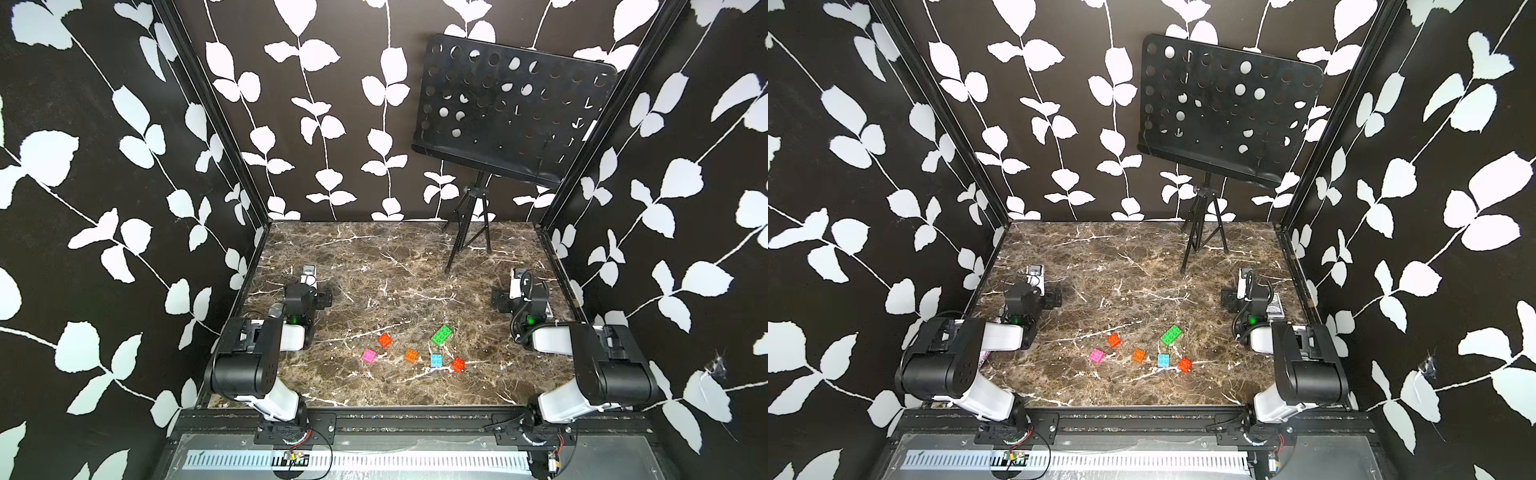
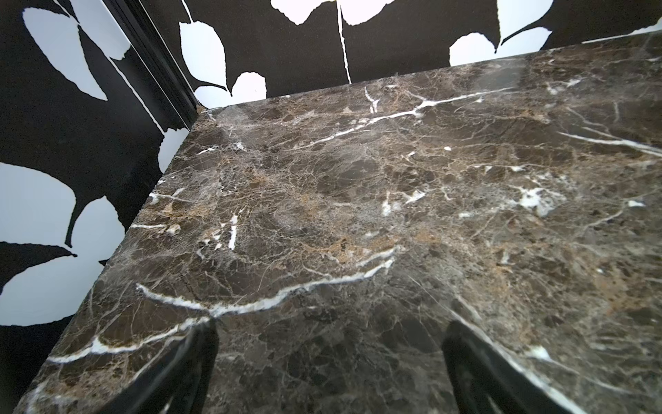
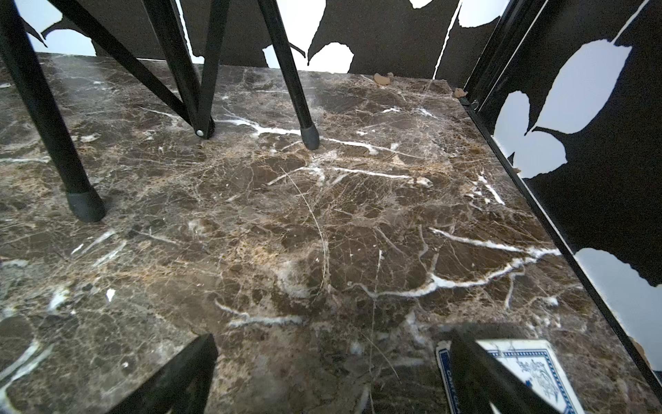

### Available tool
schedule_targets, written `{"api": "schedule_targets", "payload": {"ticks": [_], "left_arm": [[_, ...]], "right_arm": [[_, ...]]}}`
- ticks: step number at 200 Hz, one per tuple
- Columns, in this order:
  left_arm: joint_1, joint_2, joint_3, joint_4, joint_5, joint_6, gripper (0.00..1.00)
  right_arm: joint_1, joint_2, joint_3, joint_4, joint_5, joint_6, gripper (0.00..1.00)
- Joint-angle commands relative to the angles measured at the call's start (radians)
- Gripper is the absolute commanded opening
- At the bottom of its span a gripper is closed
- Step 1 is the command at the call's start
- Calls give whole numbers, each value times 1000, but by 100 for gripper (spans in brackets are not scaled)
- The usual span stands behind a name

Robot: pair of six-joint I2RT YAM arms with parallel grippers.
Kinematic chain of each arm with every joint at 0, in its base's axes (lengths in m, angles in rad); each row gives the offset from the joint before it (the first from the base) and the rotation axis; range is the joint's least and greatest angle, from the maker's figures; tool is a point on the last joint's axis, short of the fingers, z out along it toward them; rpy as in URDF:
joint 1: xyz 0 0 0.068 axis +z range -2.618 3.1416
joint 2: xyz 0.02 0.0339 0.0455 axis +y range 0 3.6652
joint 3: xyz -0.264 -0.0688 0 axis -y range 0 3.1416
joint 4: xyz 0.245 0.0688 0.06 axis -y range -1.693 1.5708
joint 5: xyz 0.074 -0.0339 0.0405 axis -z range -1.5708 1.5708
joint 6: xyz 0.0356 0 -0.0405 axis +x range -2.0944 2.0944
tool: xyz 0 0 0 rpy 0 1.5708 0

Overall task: Assemble the letter y with lego
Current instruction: Pick up the lego brick from the center of the board.

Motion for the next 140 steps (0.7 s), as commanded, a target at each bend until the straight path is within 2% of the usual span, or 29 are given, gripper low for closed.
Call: {"api": "schedule_targets", "payload": {"ticks": [1, 140], "left_arm": [[1, -19, -1, 1, 2, -4, 99], [2, -3, -6, 45, -2, 5, 99]], "right_arm": [[3, -9, 0, 42, 8, -9, 99], [2, -7, 1, 39, 9, -9, 99]]}}
